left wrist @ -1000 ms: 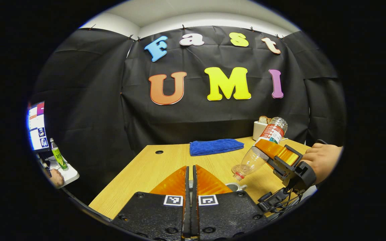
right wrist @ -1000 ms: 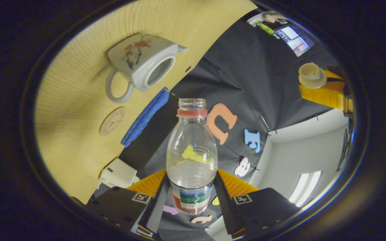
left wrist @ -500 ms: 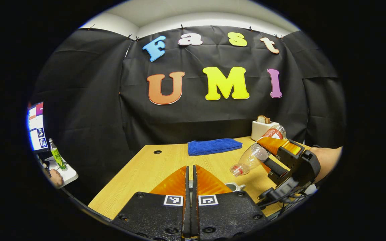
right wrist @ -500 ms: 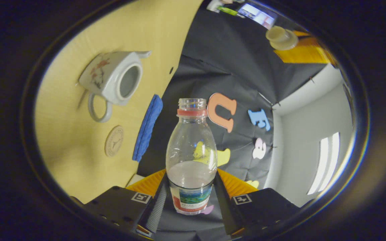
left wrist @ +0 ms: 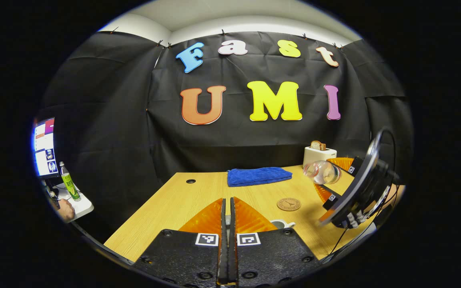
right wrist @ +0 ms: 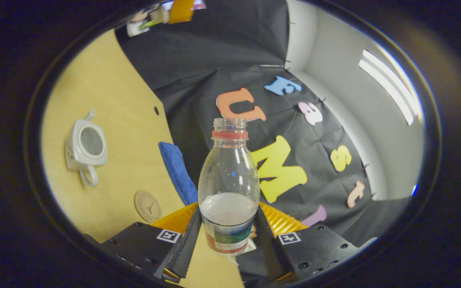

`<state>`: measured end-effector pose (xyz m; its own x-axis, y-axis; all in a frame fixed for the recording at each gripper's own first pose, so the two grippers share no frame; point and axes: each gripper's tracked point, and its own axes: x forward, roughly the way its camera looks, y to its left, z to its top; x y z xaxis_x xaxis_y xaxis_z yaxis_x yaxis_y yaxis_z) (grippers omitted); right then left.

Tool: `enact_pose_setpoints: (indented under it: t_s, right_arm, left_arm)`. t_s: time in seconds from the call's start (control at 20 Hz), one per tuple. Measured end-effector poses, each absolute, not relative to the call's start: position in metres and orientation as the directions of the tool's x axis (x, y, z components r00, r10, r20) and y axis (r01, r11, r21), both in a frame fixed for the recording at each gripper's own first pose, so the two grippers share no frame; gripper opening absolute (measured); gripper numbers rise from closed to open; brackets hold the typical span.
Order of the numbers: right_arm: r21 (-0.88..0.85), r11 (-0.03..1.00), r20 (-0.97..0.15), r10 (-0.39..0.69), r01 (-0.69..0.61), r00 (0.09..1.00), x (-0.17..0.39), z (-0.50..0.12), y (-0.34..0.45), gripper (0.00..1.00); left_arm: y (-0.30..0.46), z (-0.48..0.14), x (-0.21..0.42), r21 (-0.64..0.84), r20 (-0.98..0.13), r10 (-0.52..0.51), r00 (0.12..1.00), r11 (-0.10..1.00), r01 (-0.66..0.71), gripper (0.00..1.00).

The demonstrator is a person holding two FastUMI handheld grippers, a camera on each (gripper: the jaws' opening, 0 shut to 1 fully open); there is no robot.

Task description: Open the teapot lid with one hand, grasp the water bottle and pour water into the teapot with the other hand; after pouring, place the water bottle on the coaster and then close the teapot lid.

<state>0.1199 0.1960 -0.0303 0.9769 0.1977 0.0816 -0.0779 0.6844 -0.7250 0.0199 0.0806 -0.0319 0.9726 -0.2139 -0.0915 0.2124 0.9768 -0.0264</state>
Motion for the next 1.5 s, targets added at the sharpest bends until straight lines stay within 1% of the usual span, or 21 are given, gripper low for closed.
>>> enact_pose_setpoints:
  t_s: [0.05,0.1,0.15,0.3,0.35,0.4,0.45,0.5,0.55,0.65,0.7,0.8,0.9,0.95,1.15,1.35,1.5]
  right_arm:
    - [-0.642,0.757,0.047,0.196,-0.12,0.979,0.129,-0.027,0.194,0.73]
    - [-0.555,0.819,0.013,0.185,-0.147,0.983,0.136,-0.026,0.19,0.76]
    - [-0.461,0.869,-0.016,0.194,-0.179,0.981,0.144,-0.025,0.191,0.76]
    - [-0.205,0.947,-0.079,0.234,-0.246,0.969,0.167,-0.024,0.195,0.76]
    - [-0.131,0.958,-0.091,0.244,-0.255,0.965,0.173,-0.025,0.196,0.75]
    - [-0.098,0.968,-0.099,0.222,-0.232,0.97,0.179,-0.029,0.194,0.73]
    - [-0.081,0.973,-0.095,0.208,-0.216,0.973,0.183,-0.03,0.19,0.74]
    - [-0.064,0.975,-0.097,0.207,-0.214,0.973,0.19,-0.033,0.196,0.73]
    - [-0.05,0.974,-0.107,0.217,-0.223,0.97,0.194,-0.038,0.201,0.74]
    - [-0.007,0.97,-0.125,0.241,-0.244,0.962,0.199,-0.05,0.212,0.73]
    - [0.015,0.97,-0.129,0.242,-0.242,0.962,0.201,-0.054,0.216,0.75]
    - [0.05,0.971,-0.125,0.236,-0.232,0.964,0.206,-0.062,0.222,0.72]
    - [0.076,0.968,-0.131,0.247,-0.238,0.96,0.21,-0.074,0.232,0.74]
    - [0.076,0.969,-0.14,0.245,-0.236,0.96,0.212,-0.08,0.235,0.73]
    - [0.089,0.961,-0.155,0.274,-0.262,0.949,0.217,-0.101,0.249,0.74]
    - [0.075,0.963,-0.185,0.269,-0.259,0.945,0.225,-0.117,0.255,0.73]
    - [0.055,0.959,-0.166,0.285,-0.28,0.944,0.223,-0.115,0.259,0.78]
  left_arm:
    - [0.081,-0.034,0.021,-0.028,-0.098,-0.21,0.973,0.978,0.208,0.03]
    - [0.081,-0.035,0.022,-0.026,-0.101,-0.207,0.973,0.978,0.205,0.03]
    - [0.081,-0.037,0.023,-0.024,-0.105,-0.206,0.973,0.979,0.205,0.03]
    - [0.087,-0.044,0.027,-0.012,-0.123,-0.197,0.973,0.98,0.197,0.03]
    - [0.09,-0.045,0.029,-0.015,-0.13,-0.187,0.974,0.982,0.186,0.03]
    - [0.091,-0.046,0.029,-0.021,-0.132,-0.182,0.974,0.983,0.181,0.03]
    - [0.091,-0.047,0.03,-0.027,-0.135,-0.183,0.974,0.983,0.181,0.03]
    - [0.09,-0.049,0.031,-0.027,-0.139,-0.183,0.973,0.983,0.181,0.03]
    - [0.09,-0.051,0.031,-0.024,-0.142,-0.18,0.973,0.984,0.179,0.03]
    - [0.089,-0.052,0.033,-0.015,-0.148,-0.179,0.973,0.984,0.179,0.03]
    - [0.088,-0.053,0.034,-0.013,-0.151,-0.18,0.972,0.983,0.181,0.03]
    - [0.084,-0.054,0.034,-0.011,-0.154,-0.185,0.971,0.983,0.185,0.03]
    - [0.081,-0.054,0.035,-0.006,-0.155,-0.189,0.97,0.982,0.19,0.03]
    - [0.079,-0.054,0.036,-0.004,-0.157,-0.19,0.969,0.981,0.192,0.03]
    - [0.075,-0.056,0.035,0.007,-0.16,-0.192,0.968,0.981,0.196,0.03]
    - [0.071,-0.062,0.036,0.015,-0.173,-0.197,0.965,0.979,0.202,0.03]
    - [0.069,-0.063,0.039,0.029,-0.181,-0.192,0.965,0.979,0.2,0.03]
